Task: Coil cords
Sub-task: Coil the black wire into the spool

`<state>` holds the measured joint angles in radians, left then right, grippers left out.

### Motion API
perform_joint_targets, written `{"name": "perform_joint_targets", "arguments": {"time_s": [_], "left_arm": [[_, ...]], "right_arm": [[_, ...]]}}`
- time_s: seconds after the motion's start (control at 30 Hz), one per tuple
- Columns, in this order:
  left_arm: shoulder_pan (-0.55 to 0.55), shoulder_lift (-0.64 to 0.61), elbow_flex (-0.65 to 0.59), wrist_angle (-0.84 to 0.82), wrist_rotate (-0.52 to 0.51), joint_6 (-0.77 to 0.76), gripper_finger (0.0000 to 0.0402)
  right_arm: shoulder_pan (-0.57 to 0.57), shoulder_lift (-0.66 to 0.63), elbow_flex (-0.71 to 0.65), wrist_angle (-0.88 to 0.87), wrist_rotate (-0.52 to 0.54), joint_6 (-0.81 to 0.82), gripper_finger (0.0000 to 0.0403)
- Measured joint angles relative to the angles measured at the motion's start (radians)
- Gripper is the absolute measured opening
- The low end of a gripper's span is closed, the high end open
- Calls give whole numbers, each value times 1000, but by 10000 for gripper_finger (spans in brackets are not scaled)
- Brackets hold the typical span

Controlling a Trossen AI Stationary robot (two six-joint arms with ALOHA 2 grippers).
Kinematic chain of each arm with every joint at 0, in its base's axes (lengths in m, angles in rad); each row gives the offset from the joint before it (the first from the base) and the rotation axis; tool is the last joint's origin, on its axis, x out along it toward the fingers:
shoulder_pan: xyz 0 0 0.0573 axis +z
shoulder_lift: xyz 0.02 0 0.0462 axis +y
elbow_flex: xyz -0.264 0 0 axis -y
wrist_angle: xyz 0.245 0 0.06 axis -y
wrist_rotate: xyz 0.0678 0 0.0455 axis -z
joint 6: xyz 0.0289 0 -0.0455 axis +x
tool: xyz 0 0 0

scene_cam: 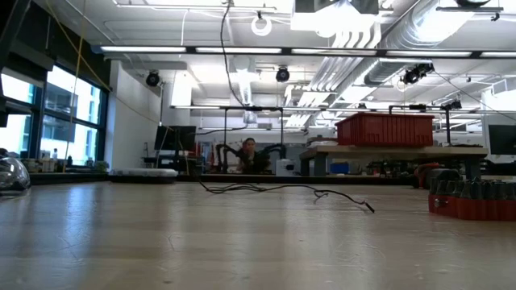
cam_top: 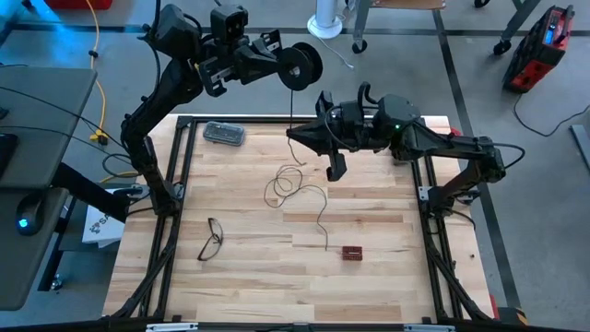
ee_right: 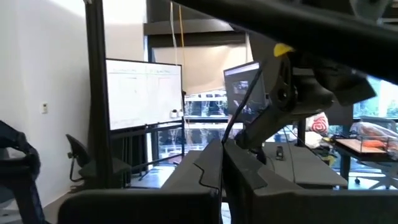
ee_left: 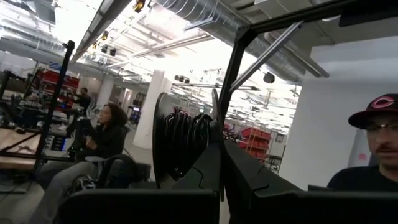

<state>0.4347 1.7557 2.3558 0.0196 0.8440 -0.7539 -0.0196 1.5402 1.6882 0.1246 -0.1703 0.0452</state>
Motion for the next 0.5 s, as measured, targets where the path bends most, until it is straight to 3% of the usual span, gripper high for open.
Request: {"name": "perform_joint_targets", "arguments": {"time_s": [0.5], "left_arm": [[-30,-15,-1,-28,-45,-1,1]], "right_arm": [[6,-14,-1,-28,-74,0,0]]}}
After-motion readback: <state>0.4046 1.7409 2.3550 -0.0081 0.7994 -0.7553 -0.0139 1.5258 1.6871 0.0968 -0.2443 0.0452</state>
